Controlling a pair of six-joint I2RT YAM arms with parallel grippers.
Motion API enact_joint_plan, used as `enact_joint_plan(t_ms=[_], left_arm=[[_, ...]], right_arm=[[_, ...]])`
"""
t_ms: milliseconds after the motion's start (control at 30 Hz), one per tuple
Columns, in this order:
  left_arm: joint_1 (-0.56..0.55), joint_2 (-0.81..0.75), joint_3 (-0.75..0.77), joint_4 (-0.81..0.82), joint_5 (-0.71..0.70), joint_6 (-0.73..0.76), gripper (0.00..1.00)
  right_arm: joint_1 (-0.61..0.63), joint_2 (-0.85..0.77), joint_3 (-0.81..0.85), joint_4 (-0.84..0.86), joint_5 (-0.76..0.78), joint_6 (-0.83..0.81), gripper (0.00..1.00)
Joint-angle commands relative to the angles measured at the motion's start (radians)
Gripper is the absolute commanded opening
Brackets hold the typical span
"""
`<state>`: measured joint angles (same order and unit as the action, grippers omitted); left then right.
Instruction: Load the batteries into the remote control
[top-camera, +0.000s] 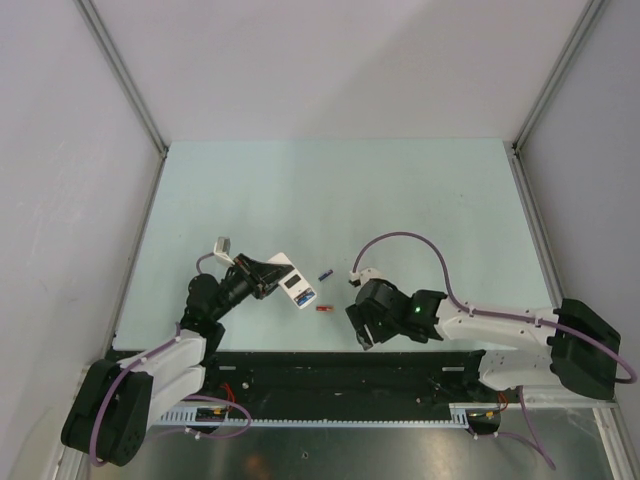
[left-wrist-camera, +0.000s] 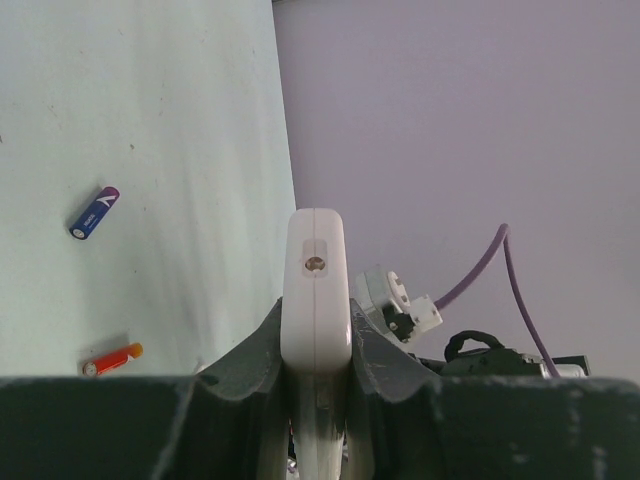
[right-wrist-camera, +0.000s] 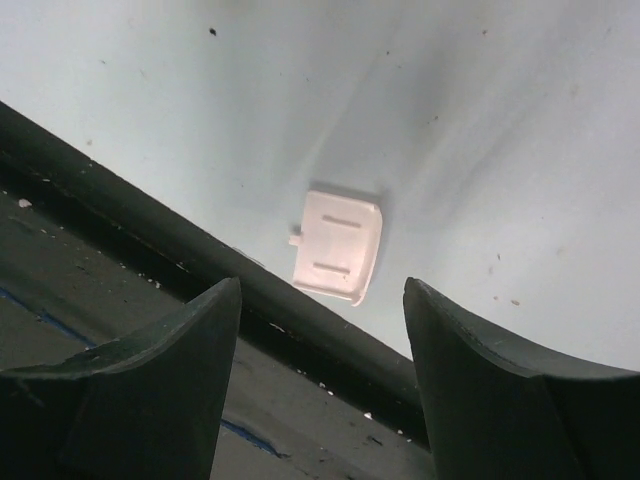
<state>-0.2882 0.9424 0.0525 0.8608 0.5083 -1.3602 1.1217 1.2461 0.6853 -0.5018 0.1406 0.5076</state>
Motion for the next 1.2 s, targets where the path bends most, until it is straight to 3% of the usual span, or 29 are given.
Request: enact_joint_plan(t_ms=[0,300,1167], left_arm=[[0.006,-0.007,-0.045,0.030,0.009,0.019,0.00],[0.006,-0.011,-0.045,0.030,0.010,0.019,0.00],[0.006,-0.008,-0.045,0.026,0.006,0.026,0.00]], right_arm=[[0.007,-0.004,0.005,0.037,-0.010,0.002,0.71],[0.043,0.050,0.010,0.085,-0.036,0.002,0.71],[-0.010,0.087,-0.043,0.094,-0.049,-0.004,0.67]])
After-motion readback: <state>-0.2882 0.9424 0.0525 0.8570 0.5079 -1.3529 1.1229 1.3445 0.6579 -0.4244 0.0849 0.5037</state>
